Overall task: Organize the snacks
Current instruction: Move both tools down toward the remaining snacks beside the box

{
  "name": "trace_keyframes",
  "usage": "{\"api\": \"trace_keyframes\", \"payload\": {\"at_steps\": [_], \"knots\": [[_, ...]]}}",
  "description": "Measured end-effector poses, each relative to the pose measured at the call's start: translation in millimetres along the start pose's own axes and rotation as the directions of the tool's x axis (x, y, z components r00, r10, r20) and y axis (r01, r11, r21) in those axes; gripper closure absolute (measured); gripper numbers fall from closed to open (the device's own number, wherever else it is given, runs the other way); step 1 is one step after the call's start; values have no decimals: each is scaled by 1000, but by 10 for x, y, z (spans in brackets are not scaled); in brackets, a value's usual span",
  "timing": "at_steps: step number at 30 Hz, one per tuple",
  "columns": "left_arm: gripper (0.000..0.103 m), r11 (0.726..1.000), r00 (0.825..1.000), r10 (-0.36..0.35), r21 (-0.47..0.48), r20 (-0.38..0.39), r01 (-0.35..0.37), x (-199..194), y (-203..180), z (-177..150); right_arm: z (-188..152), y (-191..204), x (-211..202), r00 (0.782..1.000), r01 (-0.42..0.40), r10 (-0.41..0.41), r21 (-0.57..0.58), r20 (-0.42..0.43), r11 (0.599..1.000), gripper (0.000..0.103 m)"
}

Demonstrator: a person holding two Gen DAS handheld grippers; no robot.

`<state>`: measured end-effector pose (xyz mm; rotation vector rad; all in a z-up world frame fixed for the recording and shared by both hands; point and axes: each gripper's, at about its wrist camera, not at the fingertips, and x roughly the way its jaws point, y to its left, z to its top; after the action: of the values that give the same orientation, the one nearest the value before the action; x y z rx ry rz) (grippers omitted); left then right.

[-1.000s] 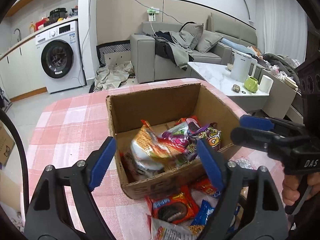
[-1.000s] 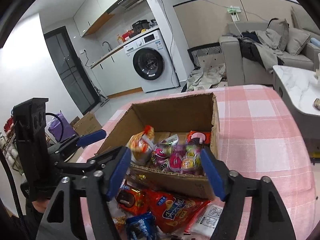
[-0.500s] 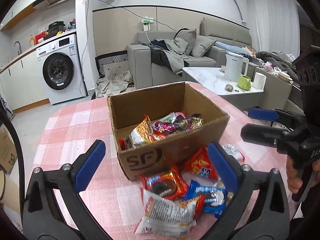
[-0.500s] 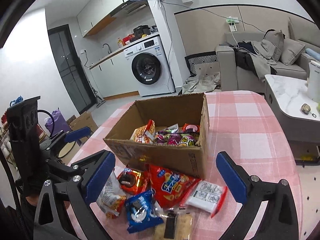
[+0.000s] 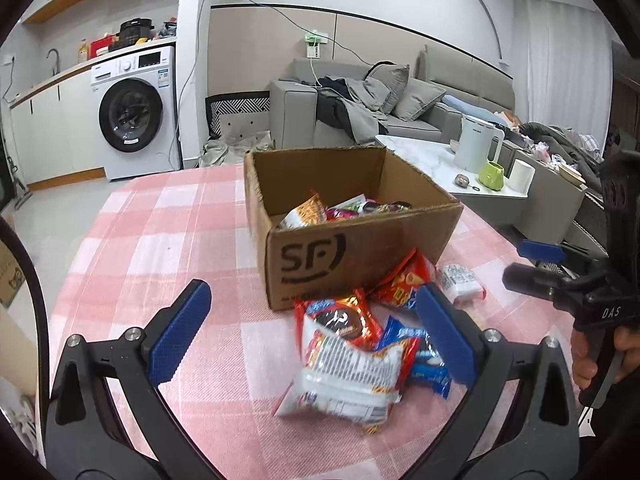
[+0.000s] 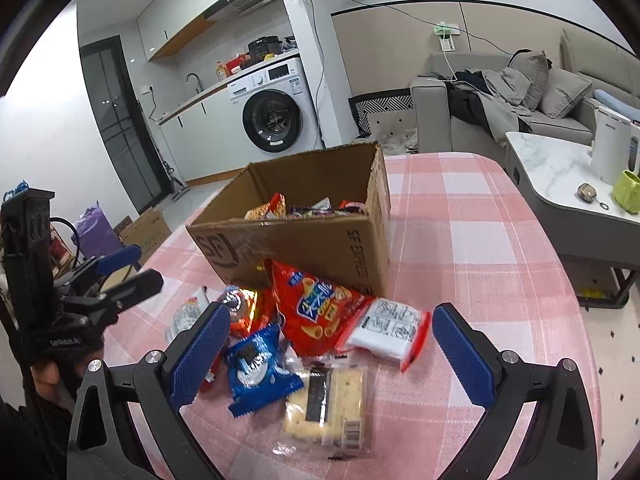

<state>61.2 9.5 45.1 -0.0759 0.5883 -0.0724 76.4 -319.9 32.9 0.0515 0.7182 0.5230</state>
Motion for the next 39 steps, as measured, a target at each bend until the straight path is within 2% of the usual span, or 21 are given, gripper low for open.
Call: {"api": "trace_keyframes", "payload": {"at_steps": [4,10,18,25,33,39], "knots": [[1,1000,1000,-11,-17,-20,11,-19,51,-104,-132,21,22,1000,8,-8,0,-28,1000,0],[1,1000,999,-10,10,-37,11,18,-27,-133,-265,59,106,997,26,-28,-22,-78,999,0],[1,999,996,-15,47,-92,19,147,-137,-239,-426,80,234,981,51,-63,-68,-183,996,0],[1,997,993,-4,72,-121,13,210,-164,-372,-520,66,335,968,104,-124,-98,-220,990,0],[1,997,985,-15,67,-171,27,364,-176,-464,-586,177,448,959,94,-125,-134,-254,987,0],[1,997,983,-11,75,-185,25,433,-193,-512,-625,215,574,945,123,-166,-166,-281,978,0]]}}
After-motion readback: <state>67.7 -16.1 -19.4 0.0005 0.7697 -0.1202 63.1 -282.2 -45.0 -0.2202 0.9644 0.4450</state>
